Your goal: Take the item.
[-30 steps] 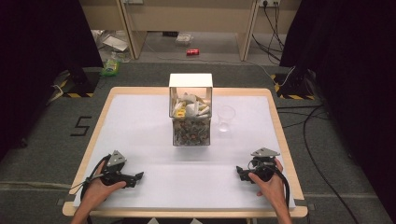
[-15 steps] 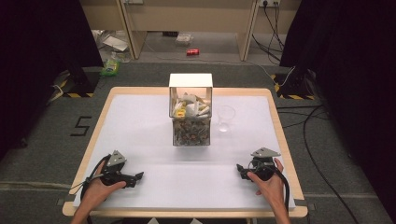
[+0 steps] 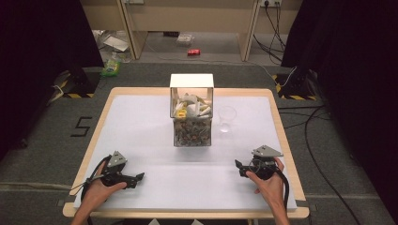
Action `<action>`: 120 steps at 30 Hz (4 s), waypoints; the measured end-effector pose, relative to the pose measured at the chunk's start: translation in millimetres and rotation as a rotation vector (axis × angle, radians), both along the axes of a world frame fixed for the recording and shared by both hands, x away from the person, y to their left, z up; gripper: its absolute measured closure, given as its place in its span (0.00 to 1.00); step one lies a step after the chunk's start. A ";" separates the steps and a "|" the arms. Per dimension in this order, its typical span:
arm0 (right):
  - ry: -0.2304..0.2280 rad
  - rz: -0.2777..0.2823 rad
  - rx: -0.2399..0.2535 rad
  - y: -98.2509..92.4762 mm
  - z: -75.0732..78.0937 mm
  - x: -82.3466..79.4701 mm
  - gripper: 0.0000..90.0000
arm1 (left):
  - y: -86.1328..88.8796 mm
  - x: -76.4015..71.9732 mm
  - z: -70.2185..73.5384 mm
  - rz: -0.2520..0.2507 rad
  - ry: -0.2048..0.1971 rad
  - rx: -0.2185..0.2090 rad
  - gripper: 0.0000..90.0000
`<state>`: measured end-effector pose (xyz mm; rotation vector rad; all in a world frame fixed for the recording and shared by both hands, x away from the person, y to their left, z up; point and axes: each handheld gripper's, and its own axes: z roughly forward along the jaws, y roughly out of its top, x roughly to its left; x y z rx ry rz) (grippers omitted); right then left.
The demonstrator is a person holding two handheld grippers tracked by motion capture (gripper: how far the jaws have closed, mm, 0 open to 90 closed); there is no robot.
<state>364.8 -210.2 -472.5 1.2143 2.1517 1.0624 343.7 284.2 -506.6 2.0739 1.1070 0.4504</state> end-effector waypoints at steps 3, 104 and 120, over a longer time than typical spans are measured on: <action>-0.010 0.009 0.012 3.7 4.6 0.3 0.17 | -0.1 0.0 -0.1 -0.001 0.000 -0.001 0.03; -0.293 0.238 0.149 108.8 152.0 27.5 0.47 | 0.1 0.0 -0.2 -0.002 0.005 -0.007 0.03; -0.267 0.217 0.151 128.1 151.2 49.9 0.50 | 0.2 0.1 -0.1 -0.003 0.006 -0.007 0.03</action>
